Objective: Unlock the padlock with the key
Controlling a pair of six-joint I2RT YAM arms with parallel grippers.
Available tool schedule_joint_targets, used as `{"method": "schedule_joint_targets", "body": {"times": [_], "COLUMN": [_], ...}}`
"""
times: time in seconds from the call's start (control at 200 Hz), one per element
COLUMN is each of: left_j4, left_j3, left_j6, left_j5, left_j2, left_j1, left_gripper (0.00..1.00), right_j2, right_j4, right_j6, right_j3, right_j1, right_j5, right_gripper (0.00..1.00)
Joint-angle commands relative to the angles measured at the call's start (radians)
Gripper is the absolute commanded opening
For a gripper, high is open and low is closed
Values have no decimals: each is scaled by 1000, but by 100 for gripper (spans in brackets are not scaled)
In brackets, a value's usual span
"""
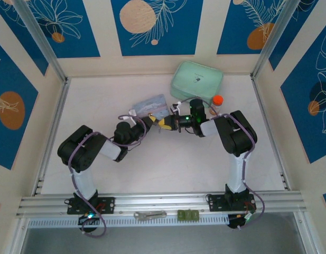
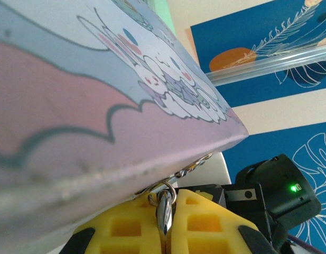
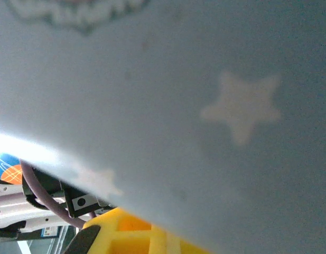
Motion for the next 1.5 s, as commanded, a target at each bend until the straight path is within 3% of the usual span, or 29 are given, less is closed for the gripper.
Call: {"method": "schedule_joint_targets", "body": {"times": [0.0,0.32,0.505,0.615,0.75,0.98,1.165,1.351,1.491], "left_j4": [122,101,11,-28,65,122,122,122,122], "left_j3": [8,-16,-17,-14,-14,19,20,9,12], "left_j6": [9,-1,13,56,92,150,201,297,349], "left_j5": [374,252,203,206,234,302,347,400,440], "left_j2": [-3,-8,-43,-74,-56,-35,-59,-100,-127], "left_j1": [-72,-72,-73,-73,-73,-75,-75,-74,-72], "left_gripper": [0,0,0,0,0,0,0,0,0], "right_j2": [7,-44,-94,-95,-77,-7,100,87,68], "right_j4": [76,128,-4,-49,-25,304,601,600,601], "right_j6": [5,13,-126,-111,110,679,1168,1358,1395], "right_j3": [59,-29,-28,-6,2,-27,15,61,77], "right_j1": [-1,30,55,60,66,77,134,199,190], "right_j5": [165,286,344,345,317,261,332,418,512], "right_gripper": [0,0,0,0,0,0,0,0,0]}}
